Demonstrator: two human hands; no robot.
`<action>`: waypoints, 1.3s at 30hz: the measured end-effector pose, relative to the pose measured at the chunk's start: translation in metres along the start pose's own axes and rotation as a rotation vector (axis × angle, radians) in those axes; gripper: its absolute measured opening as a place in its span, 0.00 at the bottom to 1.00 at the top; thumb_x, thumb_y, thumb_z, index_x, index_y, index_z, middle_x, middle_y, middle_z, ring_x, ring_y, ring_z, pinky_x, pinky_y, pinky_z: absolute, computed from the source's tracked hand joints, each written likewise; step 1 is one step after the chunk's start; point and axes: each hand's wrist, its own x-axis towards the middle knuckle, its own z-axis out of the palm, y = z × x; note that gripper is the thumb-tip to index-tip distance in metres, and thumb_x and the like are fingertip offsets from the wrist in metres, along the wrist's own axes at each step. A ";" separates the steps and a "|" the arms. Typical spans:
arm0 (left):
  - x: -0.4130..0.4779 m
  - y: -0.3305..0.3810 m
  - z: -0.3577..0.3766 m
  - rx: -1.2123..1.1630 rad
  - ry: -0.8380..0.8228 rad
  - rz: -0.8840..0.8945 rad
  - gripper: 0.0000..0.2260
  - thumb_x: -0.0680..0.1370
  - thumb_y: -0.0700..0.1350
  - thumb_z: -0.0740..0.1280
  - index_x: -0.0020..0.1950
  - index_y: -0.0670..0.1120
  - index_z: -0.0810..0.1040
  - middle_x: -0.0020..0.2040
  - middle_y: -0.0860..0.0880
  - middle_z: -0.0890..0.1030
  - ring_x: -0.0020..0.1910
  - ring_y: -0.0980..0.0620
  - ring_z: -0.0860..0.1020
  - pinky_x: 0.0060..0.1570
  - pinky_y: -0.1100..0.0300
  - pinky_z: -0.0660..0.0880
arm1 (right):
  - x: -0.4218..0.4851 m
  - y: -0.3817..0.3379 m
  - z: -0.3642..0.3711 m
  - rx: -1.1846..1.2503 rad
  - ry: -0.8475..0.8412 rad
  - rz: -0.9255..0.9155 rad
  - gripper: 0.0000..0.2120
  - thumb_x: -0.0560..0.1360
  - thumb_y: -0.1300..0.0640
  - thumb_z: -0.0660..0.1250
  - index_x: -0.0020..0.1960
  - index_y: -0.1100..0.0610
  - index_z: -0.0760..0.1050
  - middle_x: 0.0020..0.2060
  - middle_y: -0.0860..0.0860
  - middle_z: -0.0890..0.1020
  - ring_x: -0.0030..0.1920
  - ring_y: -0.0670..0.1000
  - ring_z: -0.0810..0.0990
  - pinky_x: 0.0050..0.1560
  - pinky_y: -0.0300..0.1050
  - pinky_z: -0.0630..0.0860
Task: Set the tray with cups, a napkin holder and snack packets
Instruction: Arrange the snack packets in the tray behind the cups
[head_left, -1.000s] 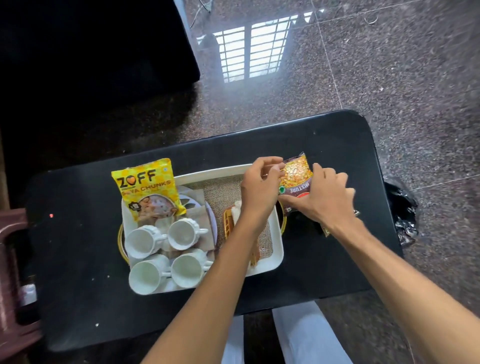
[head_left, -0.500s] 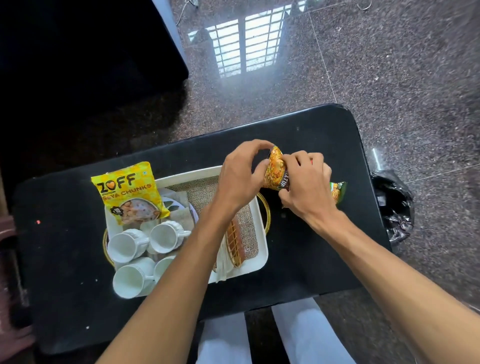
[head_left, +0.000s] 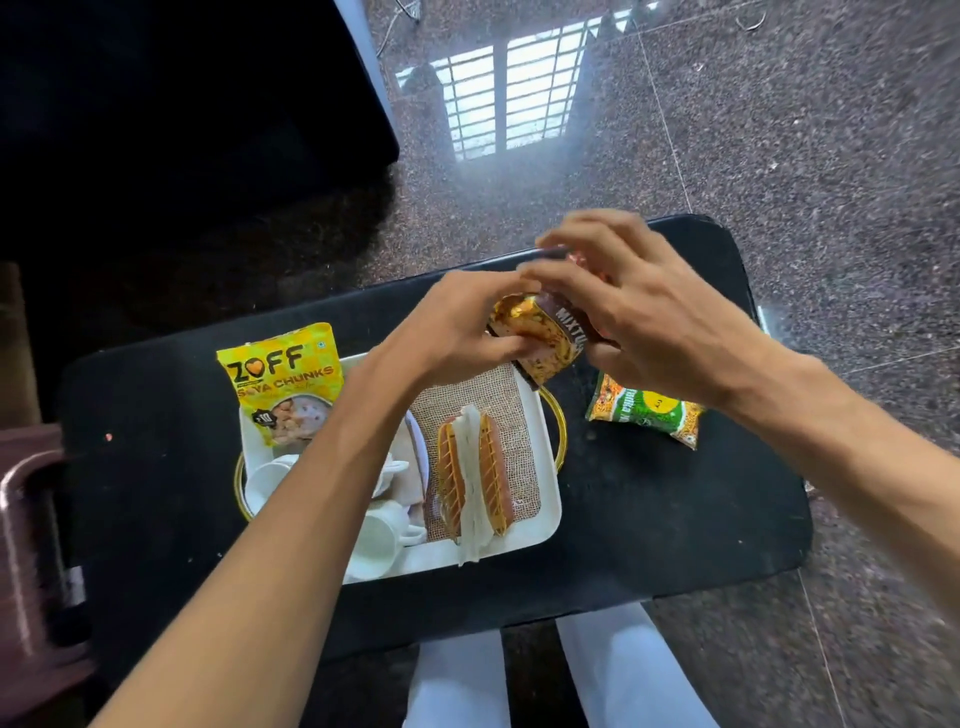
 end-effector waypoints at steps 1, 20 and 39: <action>-0.008 -0.004 0.000 -0.053 0.074 -0.037 0.19 0.71 0.47 0.79 0.62 0.49 0.83 0.48 0.56 0.84 0.46 0.57 0.81 0.49 0.60 0.78 | 0.003 -0.004 0.002 0.060 0.074 0.076 0.35 0.67 0.59 0.70 0.73 0.57 0.68 0.69 0.59 0.71 0.70 0.60 0.66 0.72 0.56 0.66; -0.112 -0.080 0.005 -0.527 0.579 -0.497 0.08 0.81 0.47 0.70 0.60 0.52 0.80 0.51 0.63 0.82 0.49 0.74 0.80 0.52 0.74 0.76 | 0.077 -0.129 0.099 1.105 0.220 0.939 0.24 0.70 0.51 0.78 0.62 0.55 0.75 0.54 0.46 0.84 0.55 0.43 0.81 0.58 0.46 0.80; -0.113 -0.101 0.017 -0.644 0.573 -0.787 0.07 0.82 0.44 0.66 0.47 0.55 0.79 0.43 0.61 0.77 0.43 0.61 0.75 0.50 0.61 0.72 | 0.098 -0.148 0.141 0.846 0.035 1.015 0.21 0.74 0.48 0.74 0.61 0.56 0.74 0.50 0.46 0.79 0.50 0.47 0.78 0.38 0.33 0.70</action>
